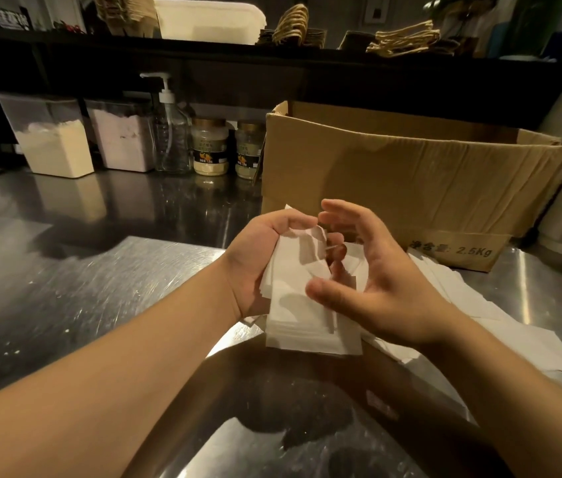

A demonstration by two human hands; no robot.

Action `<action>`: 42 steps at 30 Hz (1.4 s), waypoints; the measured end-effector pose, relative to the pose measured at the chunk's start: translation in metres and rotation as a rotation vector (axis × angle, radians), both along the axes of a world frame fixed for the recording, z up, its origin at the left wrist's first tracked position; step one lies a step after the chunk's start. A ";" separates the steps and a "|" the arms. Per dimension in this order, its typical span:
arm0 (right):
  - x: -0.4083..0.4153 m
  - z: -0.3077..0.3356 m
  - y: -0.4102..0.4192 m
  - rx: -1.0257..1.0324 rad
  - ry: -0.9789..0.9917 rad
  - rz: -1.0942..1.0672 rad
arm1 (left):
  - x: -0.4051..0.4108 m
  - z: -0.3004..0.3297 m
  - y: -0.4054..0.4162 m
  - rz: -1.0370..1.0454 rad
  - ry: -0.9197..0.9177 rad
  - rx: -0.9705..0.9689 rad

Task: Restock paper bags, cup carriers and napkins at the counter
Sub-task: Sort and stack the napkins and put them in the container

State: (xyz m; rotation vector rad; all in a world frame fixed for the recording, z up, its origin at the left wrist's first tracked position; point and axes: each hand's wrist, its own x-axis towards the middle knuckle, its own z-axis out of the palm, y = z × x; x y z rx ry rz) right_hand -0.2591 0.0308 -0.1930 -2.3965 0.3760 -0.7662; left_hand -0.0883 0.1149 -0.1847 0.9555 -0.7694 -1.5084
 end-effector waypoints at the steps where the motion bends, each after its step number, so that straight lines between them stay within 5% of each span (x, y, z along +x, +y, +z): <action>1: -0.001 0.000 0.001 -0.079 0.016 0.002 | 0.000 0.001 0.000 0.005 0.027 -0.005; 7: -0.001 0.007 0.006 -0.400 0.149 -0.009 | 0.003 0.003 0.000 0.105 0.164 0.021; 13: 0.001 0.001 0.004 -0.424 -0.128 0.013 | 0.001 0.006 0.000 0.192 0.206 0.073; 18: -0.007 0.016 0.005 0.421 -0.392 0.362 | 0.006 0.000 -0.004 0.148 0.252 0.052; 20: -0.006 0.019 0.004 0.490 -0.364 0.289 | 0.004 -0.002 -0.004 0.079 0.128 0.041; 29: 0.005 0.009 0.008 0.372 -0.135 -0.110 | -0.002 -0.002 -0.001 -0.018 -0.093 0.052; 37: 0.007 0.009 0.012 0.340 -0.154 -0.183 | -0.003 -0.002 -0.001 -0.135 -0.063 0.016; 42: 0.009 0.005 0.013 0.196 -0.174 -0.216 | -0.008 -0.001 0.002 -0.022 -0.137 0.029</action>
